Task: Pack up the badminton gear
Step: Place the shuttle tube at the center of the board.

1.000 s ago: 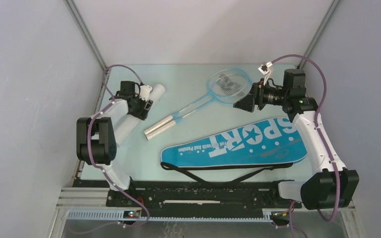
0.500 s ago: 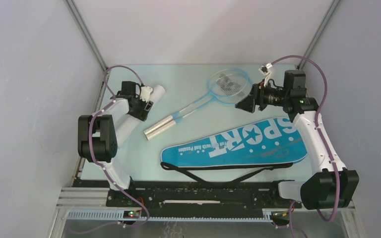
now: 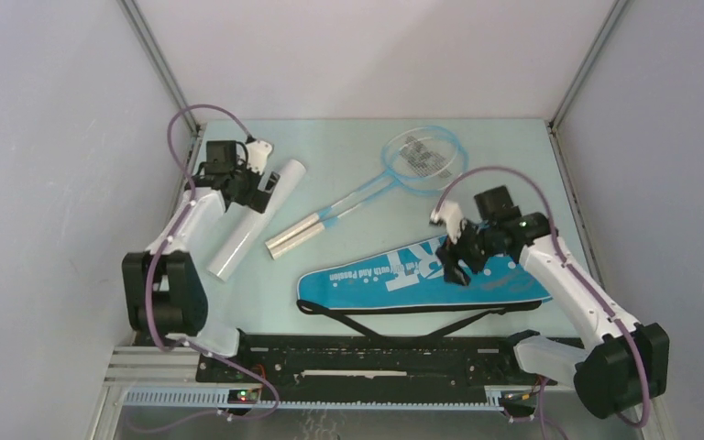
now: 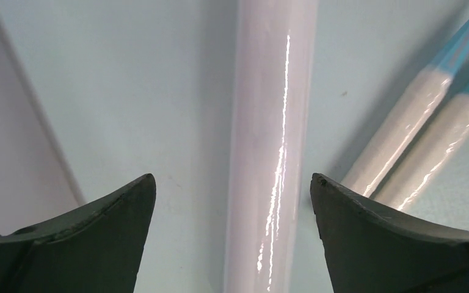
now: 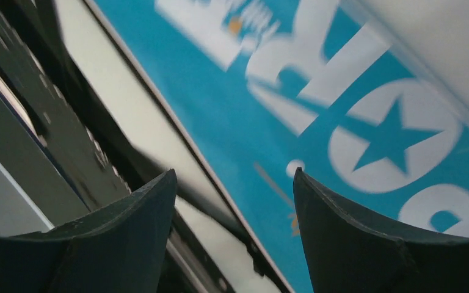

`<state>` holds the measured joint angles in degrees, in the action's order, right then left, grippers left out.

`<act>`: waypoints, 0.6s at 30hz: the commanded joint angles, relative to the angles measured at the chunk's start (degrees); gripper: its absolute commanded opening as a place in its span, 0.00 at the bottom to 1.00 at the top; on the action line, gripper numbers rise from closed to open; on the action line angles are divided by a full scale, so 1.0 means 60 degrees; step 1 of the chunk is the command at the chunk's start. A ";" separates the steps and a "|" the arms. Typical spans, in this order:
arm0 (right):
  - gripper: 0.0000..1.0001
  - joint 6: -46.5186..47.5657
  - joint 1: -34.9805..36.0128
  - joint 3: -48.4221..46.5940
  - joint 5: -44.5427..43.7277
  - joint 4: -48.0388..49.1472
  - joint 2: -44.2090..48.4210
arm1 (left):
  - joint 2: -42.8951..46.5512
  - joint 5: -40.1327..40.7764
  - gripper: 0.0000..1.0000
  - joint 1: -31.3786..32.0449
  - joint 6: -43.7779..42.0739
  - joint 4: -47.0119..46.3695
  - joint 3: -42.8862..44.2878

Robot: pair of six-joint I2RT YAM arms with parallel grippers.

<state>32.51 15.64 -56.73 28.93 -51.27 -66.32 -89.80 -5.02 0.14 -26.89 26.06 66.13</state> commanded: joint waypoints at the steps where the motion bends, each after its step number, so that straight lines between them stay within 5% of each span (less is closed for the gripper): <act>1: 0.79 0.2061 0.0970 0.1243 -0.2522 -0.0858 0.0429 | 0.1465 -0.0491 1.00 0.0006 0.0574 -0.0229 -0.0312; 11: 0.80 0.3277 0.1773 0.3693 -0.5571 0.1079 -0.0371 | 0.3116 -0.0966 1.00 0.0006 0.0562 -0.0091 -0.0647; 18: 0.68 0.3623 0.1682 0.4268 -0.6165 0.2575 -0.1010 | 0.3273 -0.2145 1.00 0.0006 0.0358 0.0321 -0.0564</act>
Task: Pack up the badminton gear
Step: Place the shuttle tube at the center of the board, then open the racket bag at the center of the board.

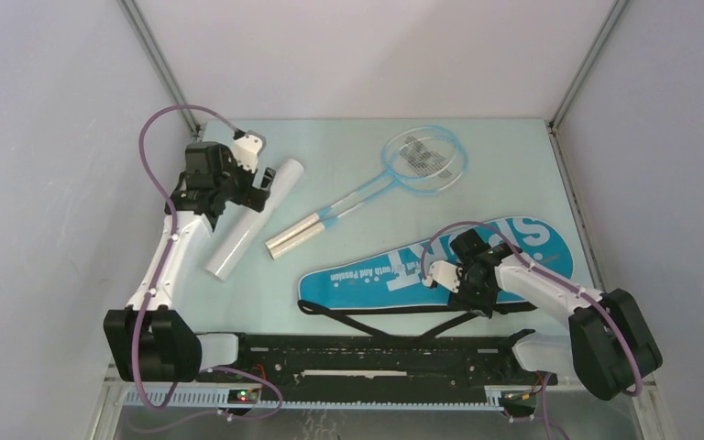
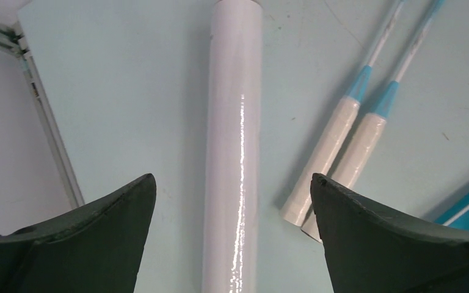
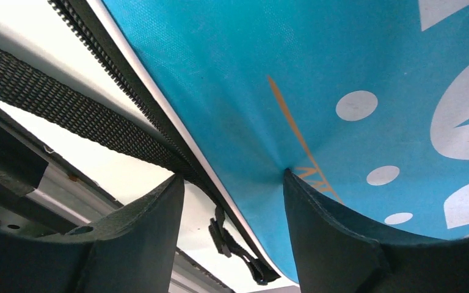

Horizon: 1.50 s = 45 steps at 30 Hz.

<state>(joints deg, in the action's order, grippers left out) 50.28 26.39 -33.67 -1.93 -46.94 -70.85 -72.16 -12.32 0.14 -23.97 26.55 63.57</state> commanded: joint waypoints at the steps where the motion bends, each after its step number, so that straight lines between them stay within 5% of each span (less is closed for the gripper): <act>1: 0.67 0.0695 -0.0151 0.0432 -0.0986 0.1833 -0.0223 | 0.0341 -0.1050 1.00 0.0006 -0.0229 0.0312 -0.0122; 13: 0.83 0.0265 0.0156 -0.0689 0.1490 -0.0543 0.1919 | 0.0309 -0.1053 1.00 0.0718 -0.0974 0.0294 -0.0212; 36: 0.75 0.0690 0.0245 0.0553 0.0322 0.1723 0.0798 | 0.0691 -0.1034 1.00 0.0877 -0.1145 0.0129 -0.0616; 45: 0.60 0.1266 0.0245 0.1348 -0.0647 0.2609 0.0874 | 0.0673 -0.1025 1.00 0.1014 -0.1191 0.0168 -0.0640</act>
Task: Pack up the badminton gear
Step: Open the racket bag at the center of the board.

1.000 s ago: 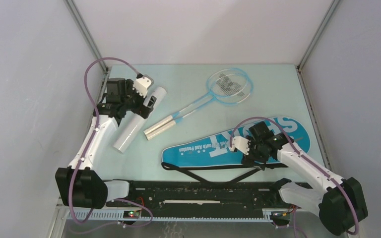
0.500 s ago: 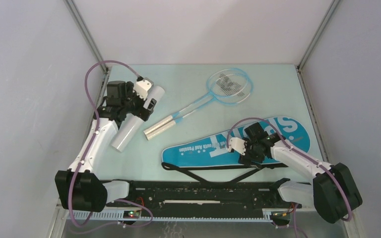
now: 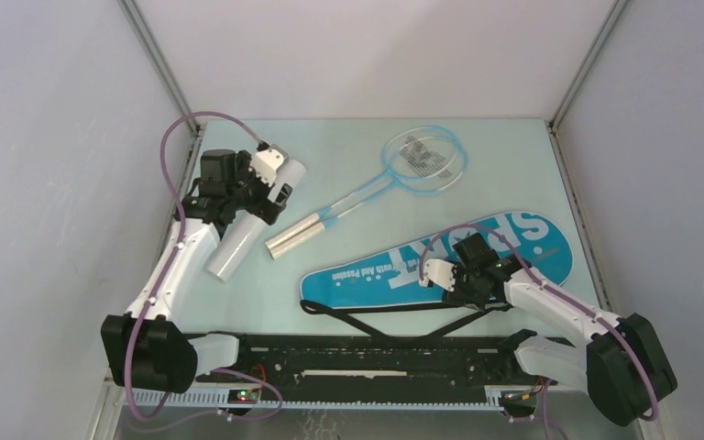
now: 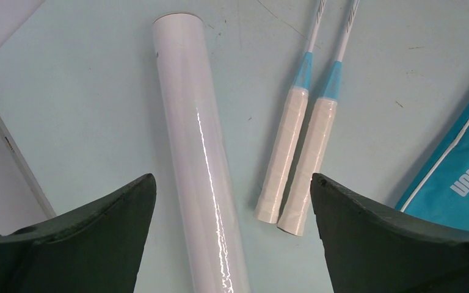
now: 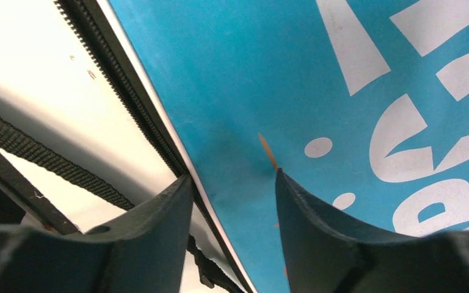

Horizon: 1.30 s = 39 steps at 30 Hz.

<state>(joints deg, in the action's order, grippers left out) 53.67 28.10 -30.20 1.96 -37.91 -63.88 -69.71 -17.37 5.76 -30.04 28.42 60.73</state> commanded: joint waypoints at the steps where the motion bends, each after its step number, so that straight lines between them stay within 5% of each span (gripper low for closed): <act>1: 0.56 0.0707 -0.0036 0.0783 -0.1306 0.1087 -0.0295 | 0.0246 -0.0195 1.00 0.0087 -0.0178 -0.0152 -0.0171; 12: 0.00 0.0794 0.0032 0.0427 -0.1594 0.0127 0.1096 | 0.0293 -0.0226 1.00 0.0333 -0.0414 -0.0143 -0.0284; 20: 0.00 0.0532 0.0078 -0.0120 -0.1502 -0.0687 0.1800 | 0.0274 -0.0281 1.00 0.0568 -0.0594 -0.0122 -0.0320; 26: 0.00 -0.0077 -0.0117 -0.0877 -0.1244 -0.0869 0.1934 | 0.0731 -0.1874 1.00 0.0978 -0.1522 0.0189 -0.0639; 33: 0.00 -0.0874 -0.1034 -0.2614 0.0595 -0.1947 0.1580 | 0.1037 -0.2873 0.98 0.2889 -0.2564 0.0038 -0.1008; 39: 0.00 -0.0874 -0.1795 -0.3475 0.1780 -0.2714 0.1114 | 0.0152 -0.2313 0.93 0.4796 -0.2315 -0.0806 -0.0769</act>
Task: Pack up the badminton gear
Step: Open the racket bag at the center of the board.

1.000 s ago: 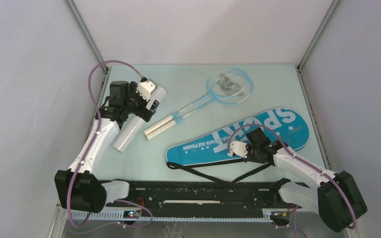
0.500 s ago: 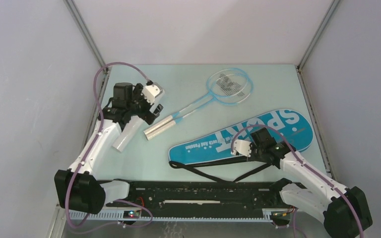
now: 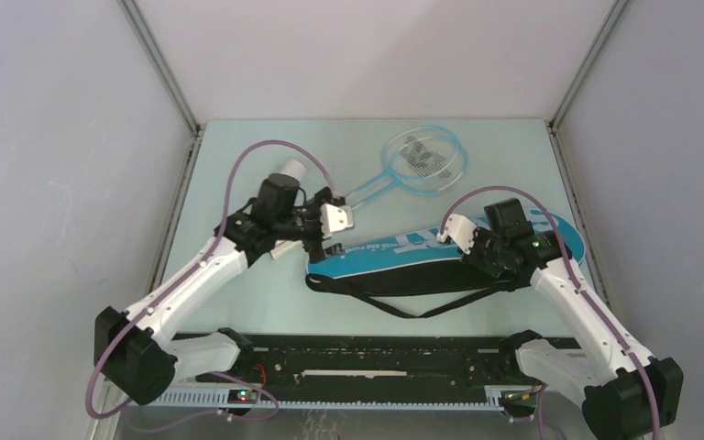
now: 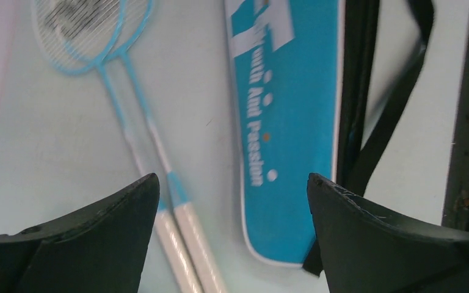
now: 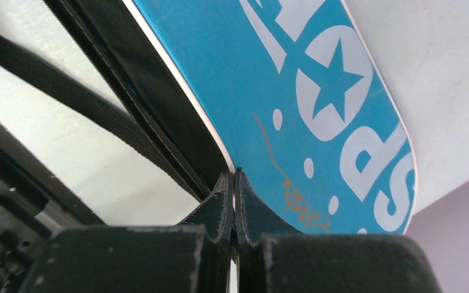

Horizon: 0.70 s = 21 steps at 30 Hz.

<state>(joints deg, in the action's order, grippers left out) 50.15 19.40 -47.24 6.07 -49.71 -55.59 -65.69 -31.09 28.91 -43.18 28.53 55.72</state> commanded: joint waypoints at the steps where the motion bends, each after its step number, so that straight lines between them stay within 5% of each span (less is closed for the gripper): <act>1: 0.00 -0.0287 -0.0413 -0.0737 0.1199 -0.0845 -0.0338 | -0.0686 0.0060 0.93 0.1217 0.0014 -0.0974 0.0153; 15: 0.00 -0.0509 -0.1019 -0.1484 0.1960 -0.1461 -0.0855 | -0.3268 0.2485 0.93 0.4383 0.0782 -0.3609 0.0573; 21: 0.00 -0.0413 -0.1197 -0.1486 0.2015 -0.1737 -0.0678 | -0.4254 0.3689 0.81 0.4679 0.0295 -0.4398 0.0815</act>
<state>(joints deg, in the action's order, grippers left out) 48.25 13.17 -53.84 16.64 -58.70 -60.88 -88.92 -15.92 56.47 -39.51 8.29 55.96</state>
